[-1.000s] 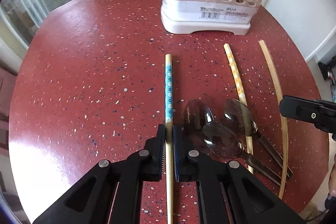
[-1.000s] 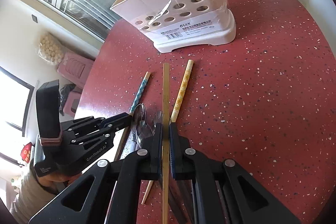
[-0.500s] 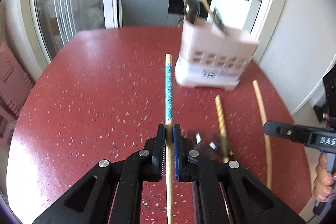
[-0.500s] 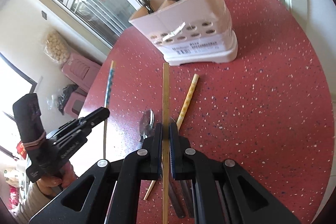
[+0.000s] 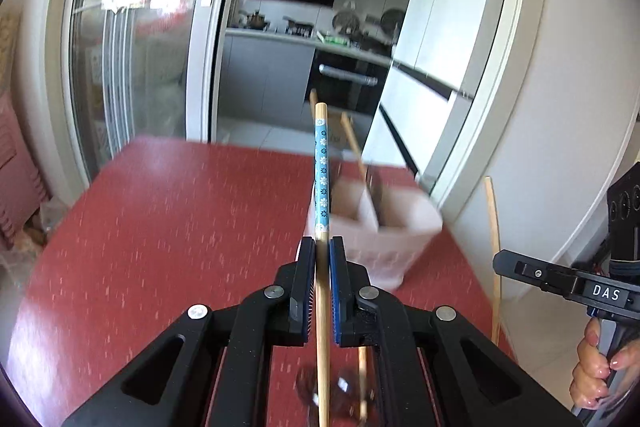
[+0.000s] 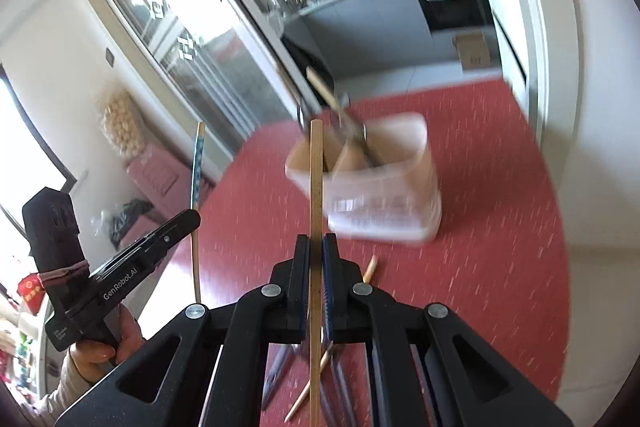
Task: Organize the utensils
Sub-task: 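Lower both held chopsticks into the beige holder and open both tools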
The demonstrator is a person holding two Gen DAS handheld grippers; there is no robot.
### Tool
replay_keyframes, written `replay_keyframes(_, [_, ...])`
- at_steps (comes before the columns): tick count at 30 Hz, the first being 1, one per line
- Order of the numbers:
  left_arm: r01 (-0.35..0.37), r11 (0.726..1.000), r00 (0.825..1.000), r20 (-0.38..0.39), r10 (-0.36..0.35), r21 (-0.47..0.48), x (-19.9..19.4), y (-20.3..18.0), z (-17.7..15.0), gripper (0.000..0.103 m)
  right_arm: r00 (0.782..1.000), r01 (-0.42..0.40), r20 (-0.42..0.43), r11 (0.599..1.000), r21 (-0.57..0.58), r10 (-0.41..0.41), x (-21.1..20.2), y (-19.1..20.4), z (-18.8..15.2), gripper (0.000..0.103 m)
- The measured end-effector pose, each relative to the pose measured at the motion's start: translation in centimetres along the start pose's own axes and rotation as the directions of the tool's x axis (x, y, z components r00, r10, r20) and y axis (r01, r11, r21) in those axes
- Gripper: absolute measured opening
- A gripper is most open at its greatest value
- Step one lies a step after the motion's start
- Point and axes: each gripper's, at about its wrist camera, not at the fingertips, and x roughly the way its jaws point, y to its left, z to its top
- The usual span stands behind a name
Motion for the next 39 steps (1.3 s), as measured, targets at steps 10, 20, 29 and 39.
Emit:
replay_keyframes(10, [0.012,0.999,0.992,0.124,-0.006,-0.040,3.3,-0.7,6.6,0.037,0.978,0.063,0.205,0.994,-0.088,-0.044,-0.4,1.2,7.7,0.007])
replay_keyframes(20, [0.000,0.999,0.977,0.213,0.010,-0.049,7.9,-1.6,10.1,0.037,0.940,0.141,0.333,0.975,-0.170,-0.078,3.4,1.9,12.8,0.007])
replay_keyframes(29, [-0.036,0.999,0.962,0.271,0.037,-0.008,11.4,-2.7,9.1,0.037,0.900,0.261,0.411,0.935,-0.239,-0.146,7.3,1.6,12.5,0.007])
replay_keyframes(39, [-0.068,0.998,0.956,0.286,0.070,-0.016,13.2,-2.3,5.9,0.037,0.879,0.335,0.440,0.893,-0.300,-0.181,10.4,0.6,9.6,0.007])
